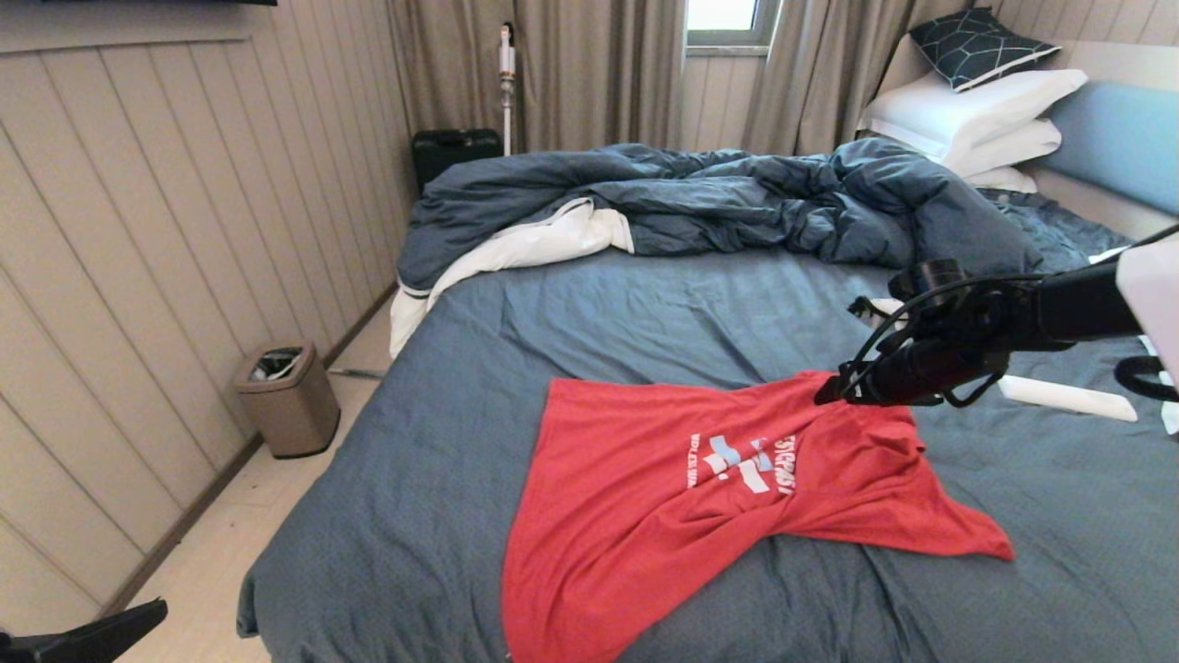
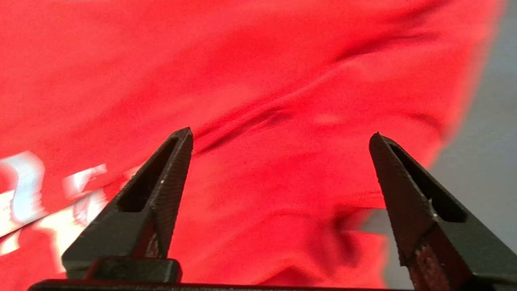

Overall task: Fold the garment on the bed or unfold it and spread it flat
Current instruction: Unford the red T-shirt

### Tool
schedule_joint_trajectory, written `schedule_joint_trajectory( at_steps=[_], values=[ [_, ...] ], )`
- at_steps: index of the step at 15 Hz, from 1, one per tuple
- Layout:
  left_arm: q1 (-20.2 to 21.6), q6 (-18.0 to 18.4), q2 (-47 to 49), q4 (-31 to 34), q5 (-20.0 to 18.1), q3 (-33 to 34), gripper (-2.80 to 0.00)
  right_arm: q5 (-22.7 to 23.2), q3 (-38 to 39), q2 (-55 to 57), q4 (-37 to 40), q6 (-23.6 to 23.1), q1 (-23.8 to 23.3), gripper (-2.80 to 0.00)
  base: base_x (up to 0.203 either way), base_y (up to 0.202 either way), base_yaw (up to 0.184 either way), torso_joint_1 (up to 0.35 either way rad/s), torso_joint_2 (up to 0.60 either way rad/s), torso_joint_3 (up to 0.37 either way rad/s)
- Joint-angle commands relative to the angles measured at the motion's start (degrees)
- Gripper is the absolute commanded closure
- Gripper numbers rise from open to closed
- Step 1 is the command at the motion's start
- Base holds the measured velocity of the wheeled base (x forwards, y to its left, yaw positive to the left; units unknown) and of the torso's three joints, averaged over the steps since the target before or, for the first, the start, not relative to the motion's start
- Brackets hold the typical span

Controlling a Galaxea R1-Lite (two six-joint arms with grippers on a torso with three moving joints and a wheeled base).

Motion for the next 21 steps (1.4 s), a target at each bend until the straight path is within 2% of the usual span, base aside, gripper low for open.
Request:
schedule_joint_trajectory(
  at_steps=[1, 6, 10, 11, 17, 21],
  values=[
    [0.04, -0.05, 0.23, -0.07, -0.09, -0.12, 0.0, 0.01, 0.31, 1.21, 0.16, 0.08, 1.46, -2.8, 0.0, 0.0, 0.0, 0.0, 0.0, 0.0],
    [0.04, 0.04, 0.78, -0.07, -0.18, -0.02, 0.0, 0.01, 3.64, 0.02, 0.08, 0.19, 1.93, -2.8, 0.0, 0.0, 0.0, 0.0, 0.0, 0.0],
    [0.04, 0.04, 1.06, -0.19, -0.18, 0.18, 0.0, -0.13, 6.27, 0.43, -2.91, 0.1, 1.75, -2.8, 0.0, 0.0, 0.0, 0.0, 0.0, 0.0],
    [0.03, 0.04, 1.12, -0.24, -0.18, 0.24, 0.0, -0.02, 6.74, 0.43, -3.01, 0.1, 1.75, 0.0, 0.0, 0.0, 0.0, 0.0, 0.0, 0.0],
    [0.04, -0.05, 1.66, -0.25, -2.11, 0.16, 0.0, 0.01, 7.89, -0.19, -5.73, 0.1, 1.49, 0.0, 0.0, 0.0, 0.0, 0.0, 0.0, 0.0],
    [0.04, -0.05, 1.48, -0.16, -2.12, 0.33, 0.0, -0.13, 12.18, -7.32, -5.73, 0.03, 1.26, 0.0, 0.0, 0.0, 0.0, 0.0, 0.0, 0.0]
  ],
)
